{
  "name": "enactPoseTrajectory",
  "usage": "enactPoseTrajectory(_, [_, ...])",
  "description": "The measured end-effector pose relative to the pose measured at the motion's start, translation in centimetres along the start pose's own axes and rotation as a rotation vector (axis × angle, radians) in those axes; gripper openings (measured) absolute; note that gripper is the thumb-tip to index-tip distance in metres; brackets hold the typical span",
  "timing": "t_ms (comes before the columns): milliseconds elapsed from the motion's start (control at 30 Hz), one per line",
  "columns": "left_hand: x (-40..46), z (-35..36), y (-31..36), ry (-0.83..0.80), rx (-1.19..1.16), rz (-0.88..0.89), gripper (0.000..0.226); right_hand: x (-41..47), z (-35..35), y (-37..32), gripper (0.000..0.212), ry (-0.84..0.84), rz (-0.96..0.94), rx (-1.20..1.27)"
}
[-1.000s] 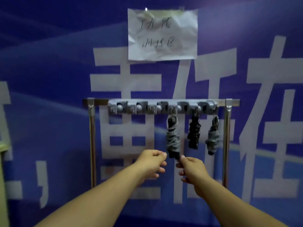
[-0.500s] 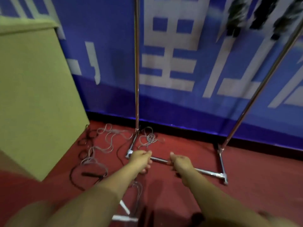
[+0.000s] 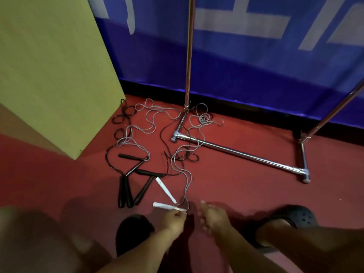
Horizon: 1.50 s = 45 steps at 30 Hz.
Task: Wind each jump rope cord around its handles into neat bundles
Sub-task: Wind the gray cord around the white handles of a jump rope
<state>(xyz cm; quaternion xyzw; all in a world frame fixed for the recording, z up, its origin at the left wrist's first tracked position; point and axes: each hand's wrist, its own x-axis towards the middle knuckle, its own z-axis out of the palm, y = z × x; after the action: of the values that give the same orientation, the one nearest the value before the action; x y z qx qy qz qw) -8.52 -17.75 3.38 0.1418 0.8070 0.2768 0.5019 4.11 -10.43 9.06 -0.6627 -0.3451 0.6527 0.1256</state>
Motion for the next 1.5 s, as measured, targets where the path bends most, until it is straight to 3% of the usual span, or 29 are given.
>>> enactPoseTrajectory(133, [0.7,0.1,-0.7,0.072,0.002,0.014,0.008,2.4,0.0,1.4,0.034,-0.01,0.029,-0.007])
enactPoseTrajectory(267, [3.3,-1.4,-1.6,0.218,0.284,0.067,0.052,5.2,-0.4,1.4,0.03,-0.015,0.077,0.018])
enactPoseTrajectory(433, [6.7,-2.9,-0.9,0.342,0.638,0.367,0.063,7.5,-0.3,2.6,0.036,-0.021,0.114,0.034])
enactPoseTrajectory(533, [9.0,-4.0,0.3,0.203,0.777,0.46,0.074,8.6,0.3,3.7,0.041,-0.024,0.153,0.014])
enactPoseTrajectory(633, [10.3,-4.1,1.0,0.093,0.708,0.401,0.074,9.3,0.7,4.6,0.039,-0.012,0.173,0.012])
enactPoseTrajectory(767, [10.1,-3.5,0.7,0.176,0.673,0.362,0.059,9.5,1.2,5.2,0.034,0.011,0.209,0.051])
enactPoseTrajectory(867, [10.4,-3.3,0.4,0.232,0.782,0.344,0.052,9.3,1.6,5.4,0.034,0.008,0.205,0.069])
enactPoseTrajectory(1000, [11.0,-3.2,0.0,0.312,0.894,0.426,0.02,9.2,1.8,5.4,0.031,0.023,0.178,0.048])
enactPoseTrajectory(1167, [10.9,-2.3,-0.6,0.163,0.88,0.45,0.034,9.4,1.5,5.9,0.03,0.015,0.172,-0.011])
enactPoseTrajectory(1333, [9.3,-1.3,-1.2,0.058,0.925,0.452,0.063,9.4,1.1,5.9,0.023,0.012,0.162,-0.014])
enactPoseTrajectory(1500, [7.8,-1.0,-1.8,-0.04,1.075,0.446,0.049,9.8,1.1,6.5,0.037,0.016,0.141,-0.117])
